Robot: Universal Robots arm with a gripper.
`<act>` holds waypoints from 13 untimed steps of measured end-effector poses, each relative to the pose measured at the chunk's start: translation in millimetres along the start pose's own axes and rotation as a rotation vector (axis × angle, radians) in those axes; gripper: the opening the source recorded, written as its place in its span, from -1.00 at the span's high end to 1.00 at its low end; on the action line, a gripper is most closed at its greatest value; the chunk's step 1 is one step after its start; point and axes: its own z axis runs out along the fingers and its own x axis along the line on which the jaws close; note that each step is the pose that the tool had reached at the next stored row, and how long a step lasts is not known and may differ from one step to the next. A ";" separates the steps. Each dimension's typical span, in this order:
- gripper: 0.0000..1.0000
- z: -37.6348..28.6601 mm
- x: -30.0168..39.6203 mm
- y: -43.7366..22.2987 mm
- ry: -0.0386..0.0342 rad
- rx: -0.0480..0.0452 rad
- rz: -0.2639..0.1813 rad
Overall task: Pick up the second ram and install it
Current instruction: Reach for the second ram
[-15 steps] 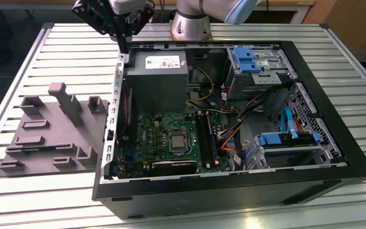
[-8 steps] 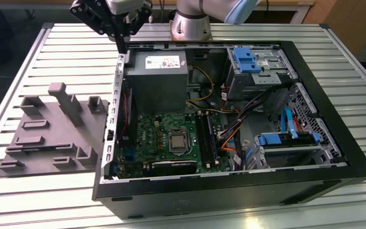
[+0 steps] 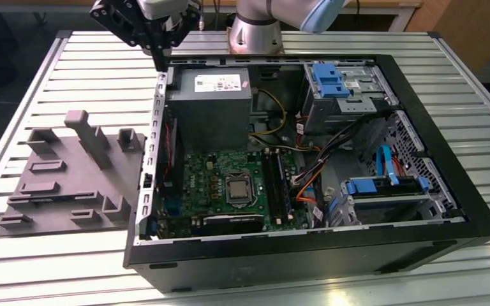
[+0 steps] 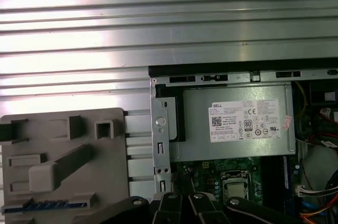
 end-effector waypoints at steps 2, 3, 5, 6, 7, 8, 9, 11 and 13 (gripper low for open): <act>0.79 0.0 0.4 -0.1 0.0000 0.0000 0.000; 0.79 0.0 0.6 -0.1 0.0000 0.0000 0.000; 0.79 -0.1 1.1 -0.1 0.0000 0.0001 0.000; 0.79 0.0 1.3 -0.1 0.0000 0.0000 0.000; 0.79 -0.1 1.5 -0.1 0.0000 0.0000 0.000; 0.79 -0.1 1.7 -0.2 0.0001 0.0001 0.000; 0.79 -0.1 2.1 -0.2 0.0000 0.0000 0.000; 0.79 -0.1 2.6 -0.2 0.0000 0.0001 0.000; 0.79 -0.1 3.1 -0.3 0.0000 0.0000 0.000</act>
